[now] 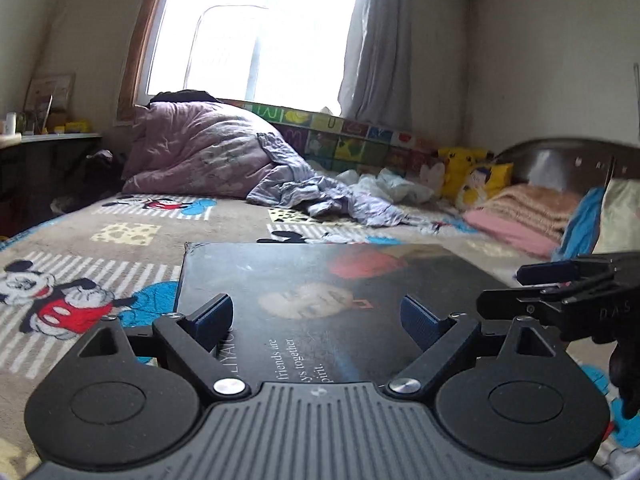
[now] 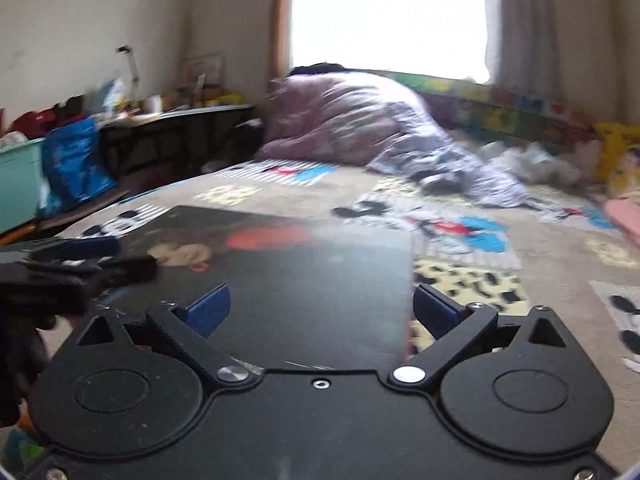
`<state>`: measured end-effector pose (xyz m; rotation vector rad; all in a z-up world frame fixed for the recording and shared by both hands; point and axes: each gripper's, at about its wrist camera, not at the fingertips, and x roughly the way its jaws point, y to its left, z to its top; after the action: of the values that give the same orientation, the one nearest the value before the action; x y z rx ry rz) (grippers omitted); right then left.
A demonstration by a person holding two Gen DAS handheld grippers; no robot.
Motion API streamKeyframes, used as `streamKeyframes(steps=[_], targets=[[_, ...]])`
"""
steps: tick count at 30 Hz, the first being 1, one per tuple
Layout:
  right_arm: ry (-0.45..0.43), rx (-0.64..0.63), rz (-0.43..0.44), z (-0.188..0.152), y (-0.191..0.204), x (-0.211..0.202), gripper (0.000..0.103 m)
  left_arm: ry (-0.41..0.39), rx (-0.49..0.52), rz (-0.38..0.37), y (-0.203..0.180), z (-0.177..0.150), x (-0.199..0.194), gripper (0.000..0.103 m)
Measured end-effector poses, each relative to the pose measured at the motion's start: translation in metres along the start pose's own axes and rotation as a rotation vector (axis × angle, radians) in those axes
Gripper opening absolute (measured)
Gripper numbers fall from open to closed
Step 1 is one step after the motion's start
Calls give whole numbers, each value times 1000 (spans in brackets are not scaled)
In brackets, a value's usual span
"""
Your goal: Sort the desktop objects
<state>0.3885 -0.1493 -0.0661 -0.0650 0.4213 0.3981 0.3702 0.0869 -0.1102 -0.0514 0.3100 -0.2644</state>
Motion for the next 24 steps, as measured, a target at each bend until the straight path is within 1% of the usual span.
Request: streamKeyframes(steps=[2,4,6,11,14,16,18,20,22,24], targets=[[44,20,20,-3,-4,10,100,21,56,20,-7,-1,3,91],[74,11,29,-4,-7,15,101,39,99,37,-13,-2,6,94],[90,0,38,-4,-8,15,102,47,87,37,-14,-2,7,95],[132,-1,60,-2,-10,14,102,77,101,52,-19,1,5,96],[148,40,62,0,-11,11,102,84,106,68,-25,0,-2,96],[155,70,51,-2,-10,6,102,88,106,73,-28,-1,-9,96],[171,57,26,-4,-4,-1,102,99,100,74,-32,-1,-18,96],[184,52,-4,-9,0,-11,102,111,86,89,-36,-3,-26,96],[221,126,-8,-19,-5,-19,102,132,89,108,-42,-3,-35,96],[254,226,-3,-30,-12,-27,102,166,128,134,-51,-4,-43,96]])
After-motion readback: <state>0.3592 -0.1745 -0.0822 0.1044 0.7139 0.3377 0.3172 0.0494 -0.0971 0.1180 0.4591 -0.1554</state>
